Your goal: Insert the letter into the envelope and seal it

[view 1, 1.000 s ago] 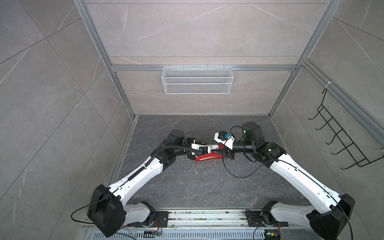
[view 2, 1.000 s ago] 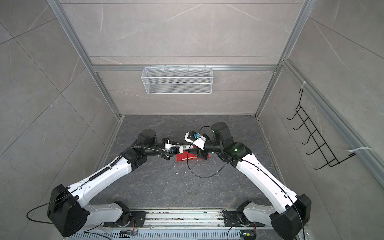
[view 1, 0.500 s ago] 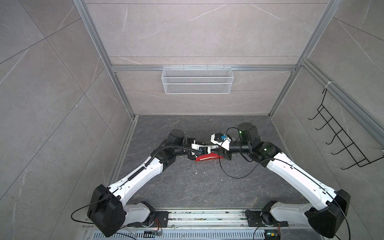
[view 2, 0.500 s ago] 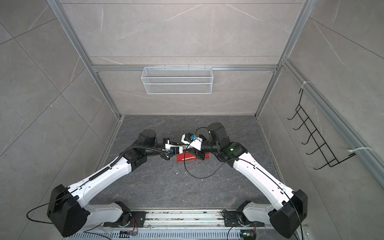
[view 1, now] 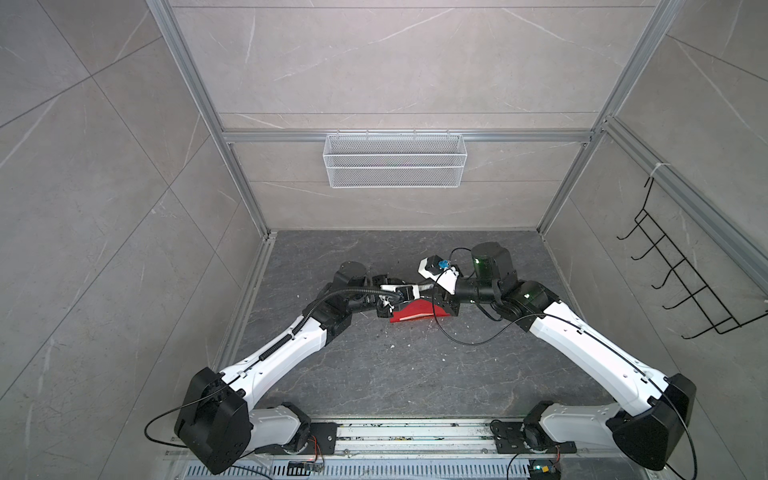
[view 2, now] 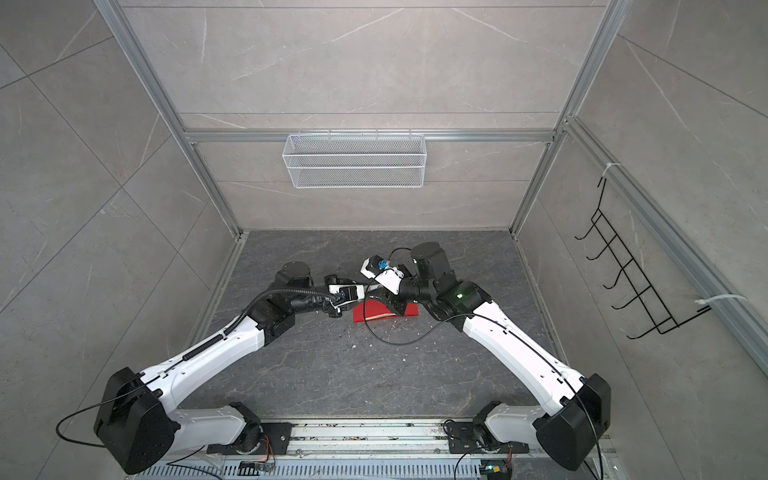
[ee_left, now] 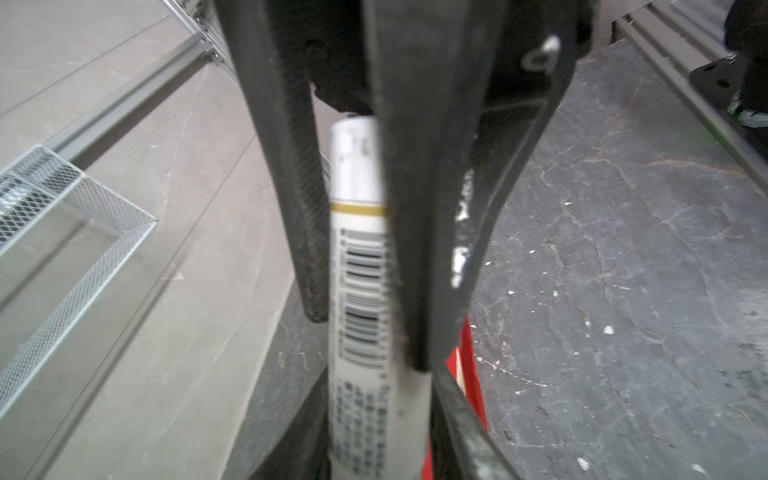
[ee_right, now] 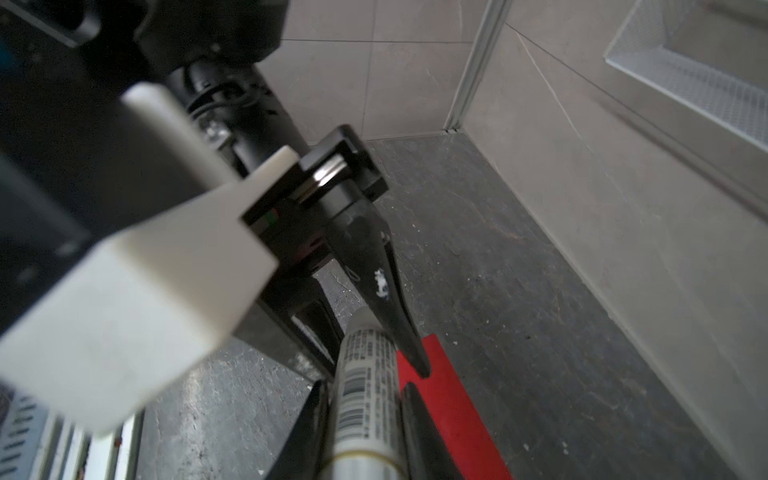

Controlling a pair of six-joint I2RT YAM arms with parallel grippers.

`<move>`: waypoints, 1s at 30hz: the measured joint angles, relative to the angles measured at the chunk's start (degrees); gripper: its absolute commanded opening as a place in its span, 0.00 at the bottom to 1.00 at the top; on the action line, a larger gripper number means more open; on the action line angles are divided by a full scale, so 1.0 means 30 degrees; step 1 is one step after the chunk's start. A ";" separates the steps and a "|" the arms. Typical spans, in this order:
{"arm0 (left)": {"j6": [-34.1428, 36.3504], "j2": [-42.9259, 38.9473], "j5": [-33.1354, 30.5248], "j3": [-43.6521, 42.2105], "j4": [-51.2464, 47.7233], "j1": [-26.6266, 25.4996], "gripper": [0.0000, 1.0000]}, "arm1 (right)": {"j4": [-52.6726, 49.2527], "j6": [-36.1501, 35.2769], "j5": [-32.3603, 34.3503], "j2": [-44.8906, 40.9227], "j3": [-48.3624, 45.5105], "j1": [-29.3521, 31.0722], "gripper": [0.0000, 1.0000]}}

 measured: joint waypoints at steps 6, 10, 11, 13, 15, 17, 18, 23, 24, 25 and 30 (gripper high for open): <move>-0.4277 -0.0160 -0.1596 -0.2229 0.3191 0.0823 0.85 | -0.1909 0.3585 0.4685 0.1020 0.1865 -0.0007 0.00; -0.7038 -0.0379 -0.2710 -0.3024 0.4240 0.1384 0.88 | -0.2878 0.4867 0.7074 0.1304 0.2018 -0.0284 0.00; -0.7570 -0.0386 -0.2980 -0.3024 0.4255 0.1472 0.88 | -0.3191 0.5144 0.7410 0.1399 0.2076 -0.0401 0.00; -0.8488 -0.0393 -0.3417 -0.3016 0.4175 0.1559 0.90 | -0.3818 0.5763 0.7839 0.1749 0.2361 -0.0750 0.00; -0.9406 -0.0393 -0.3891 -0.2980 0.3912 0.1559 0.92 | -0.4539 0.6448 0.8131 0.2244 0.2841 -0.1217 0.00; -1.0309 -0.0313 -0.4342 -0.2776 0.3351 0.1559 0.93 | -0.5246 0.7009 0.8335 0.2820 0.3388 -0.1705 0.00; -1.0703 -0.0168 -0.4546 -0.2514 0.2907 0.1559 0.93 | -0.5610 0.7300 0.8437 0.3111 0.3672 -0.1974 0.00; -1.1409 0.1530 -0.4896 -0.0430 0.0561 0.1515 0.92 | -0.6929 0.8291 0.8990 0.4233 0.4422 -0.2812 0.00; -1.1300 0.1902 -0.4867 -0.0117 0.0291 0.1464 0.92 | -0.7067 0.8459 0.9122 0.4350 0.4422 -0.2987 0.00; -1.1052 0.2171 -0.4809 0.0058 0.0095 0.1384 0.91 | -0.7198 0.8648 0.9173 0.4437 0.4422 -0.3169 0.00; -0.8043 0.3912 -0.3840 0.0889 -0.1107 -0.0044 0.87 | -0.7694 0.9515 0.9260 0.4962 0.4546 -0.4328 0.00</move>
